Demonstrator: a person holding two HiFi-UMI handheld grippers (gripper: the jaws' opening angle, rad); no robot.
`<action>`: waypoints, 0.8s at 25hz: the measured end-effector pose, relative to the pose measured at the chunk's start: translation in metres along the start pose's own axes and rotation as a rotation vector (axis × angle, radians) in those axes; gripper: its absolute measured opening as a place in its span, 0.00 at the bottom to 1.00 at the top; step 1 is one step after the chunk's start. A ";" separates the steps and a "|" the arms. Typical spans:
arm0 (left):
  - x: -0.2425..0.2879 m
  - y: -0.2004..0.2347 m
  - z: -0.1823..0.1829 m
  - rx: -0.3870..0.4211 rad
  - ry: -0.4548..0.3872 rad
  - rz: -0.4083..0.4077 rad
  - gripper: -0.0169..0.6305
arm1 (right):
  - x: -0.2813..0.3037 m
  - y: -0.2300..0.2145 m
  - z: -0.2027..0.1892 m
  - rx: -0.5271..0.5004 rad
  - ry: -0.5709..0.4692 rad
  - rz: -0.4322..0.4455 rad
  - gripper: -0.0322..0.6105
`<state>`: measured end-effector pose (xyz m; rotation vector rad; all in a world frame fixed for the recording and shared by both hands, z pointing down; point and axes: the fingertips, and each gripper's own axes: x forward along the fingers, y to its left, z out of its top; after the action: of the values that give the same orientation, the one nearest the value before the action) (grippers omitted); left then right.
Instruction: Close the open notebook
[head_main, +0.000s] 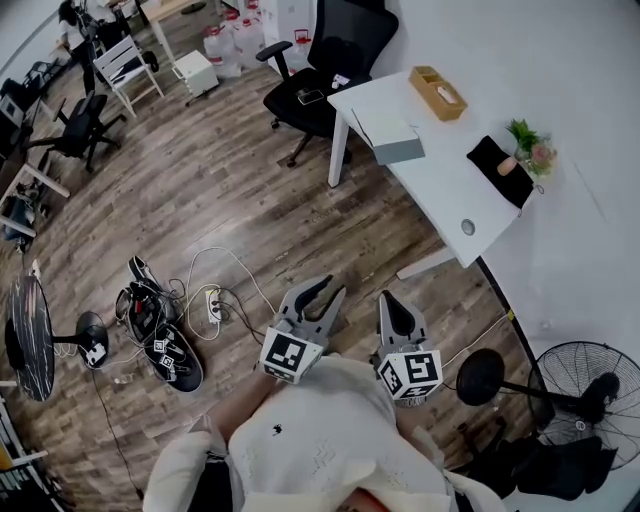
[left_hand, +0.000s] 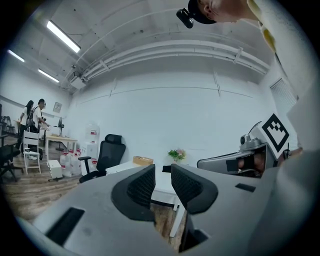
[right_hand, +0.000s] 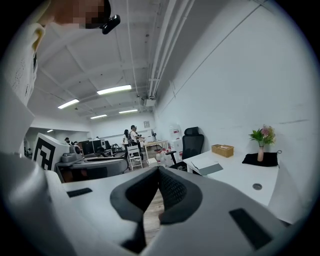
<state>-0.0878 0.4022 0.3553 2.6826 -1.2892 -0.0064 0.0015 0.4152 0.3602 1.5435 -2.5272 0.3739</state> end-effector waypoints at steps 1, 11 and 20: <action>0.003 0.004 0.001 0.000 0.000 -0.005 0.18 | 0.005 0.000 0.001 0.000 0.001 -0.004 0.05; 0.031 0.047 0.007 0.025 -0.011 -0.071 0.18 | 0.048 0.002 0.007 -0.010 0.025 -0.046 0.05; 0.047 0.085 0.016 0.034 -0.017 -0.107 0.18 | 0.088 0.005 0.020 -0.012 0.021 -0.084 0.05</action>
<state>-0.1256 0.3111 0.3558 2.7829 -1.1586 -0.0216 -0.0434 0.3373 0.3636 1.6261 -2.4352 0.3616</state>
